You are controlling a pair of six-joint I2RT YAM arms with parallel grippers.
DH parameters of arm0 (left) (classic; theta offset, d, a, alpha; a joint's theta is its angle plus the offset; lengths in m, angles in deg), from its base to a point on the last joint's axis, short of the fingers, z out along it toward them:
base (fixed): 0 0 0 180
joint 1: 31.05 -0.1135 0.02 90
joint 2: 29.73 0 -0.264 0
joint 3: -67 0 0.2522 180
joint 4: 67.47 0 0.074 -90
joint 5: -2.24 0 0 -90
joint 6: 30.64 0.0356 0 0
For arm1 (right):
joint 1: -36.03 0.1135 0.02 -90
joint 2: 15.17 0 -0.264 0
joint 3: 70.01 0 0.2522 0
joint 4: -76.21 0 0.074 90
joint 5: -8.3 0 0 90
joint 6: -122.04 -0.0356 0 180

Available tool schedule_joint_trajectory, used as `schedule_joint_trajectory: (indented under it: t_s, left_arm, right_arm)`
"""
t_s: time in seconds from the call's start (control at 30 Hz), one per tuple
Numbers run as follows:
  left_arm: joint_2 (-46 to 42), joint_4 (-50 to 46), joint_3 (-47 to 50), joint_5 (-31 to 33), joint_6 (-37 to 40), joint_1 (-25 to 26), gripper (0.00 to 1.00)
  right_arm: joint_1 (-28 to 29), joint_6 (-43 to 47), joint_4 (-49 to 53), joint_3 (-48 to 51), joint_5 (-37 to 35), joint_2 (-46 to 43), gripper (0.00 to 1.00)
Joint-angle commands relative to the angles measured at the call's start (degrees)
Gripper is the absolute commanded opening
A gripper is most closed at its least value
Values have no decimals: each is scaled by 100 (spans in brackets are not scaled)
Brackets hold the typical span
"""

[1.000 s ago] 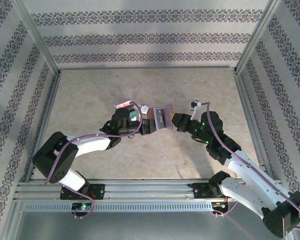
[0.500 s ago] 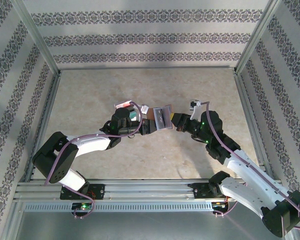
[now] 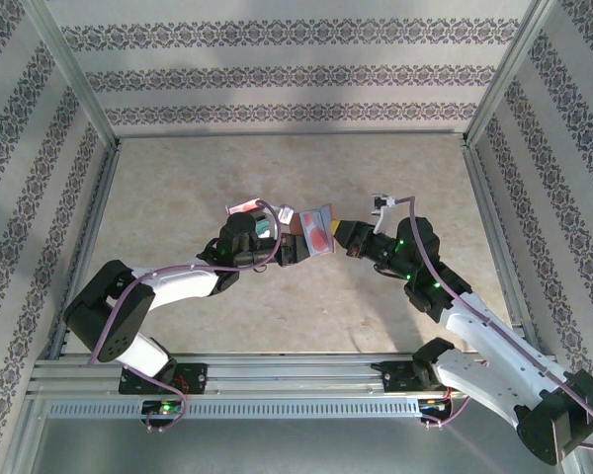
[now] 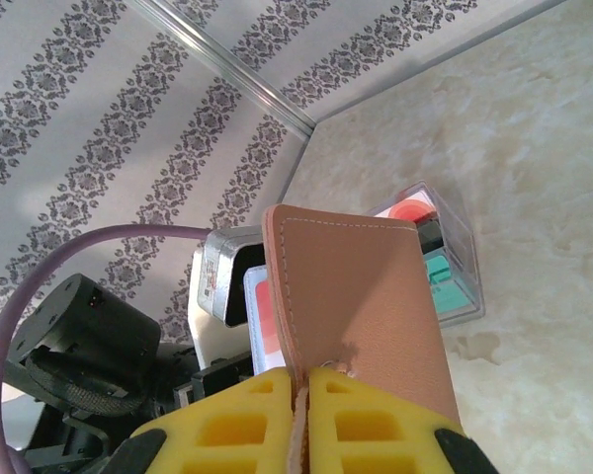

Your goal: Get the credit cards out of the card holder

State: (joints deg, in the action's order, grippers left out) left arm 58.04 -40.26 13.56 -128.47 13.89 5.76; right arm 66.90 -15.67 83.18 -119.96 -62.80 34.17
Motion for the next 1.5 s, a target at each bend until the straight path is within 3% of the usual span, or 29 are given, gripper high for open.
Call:
schedule_joint_trajectory:
  t_s: [0.0, 0.3, 0.43, 0.83, 1.2, 1.47]
  left_arm:
    - [4, 290, -144, -122, 12, 89, 18]
    - [-209, 46, -112, -77, 195, 89, 18]
    - [-292, 53, -86, -85, 241, 89, 18]
    - [-295, 242, -84, -156, 171, 89, 18]
    - [-202, 495, -92, -226, 63, 89, 8]
    - [-225, 693, -66, -291, -13, 93, 7]
  right_arm:
    - [15, -59, -390, 40, 94, -52, 0]
    - [-11, 112, 21, 137, -326, -290, 1]
    - [-11, 204, 158, 173, -446, -379, 16]
    - [-17, 351, 316, 163, -474, -298, 33]
    - [-20, 475, 555, 138, -658, -232, 32]
    - [-13, 585, 783, 103, -791, -224, 25]
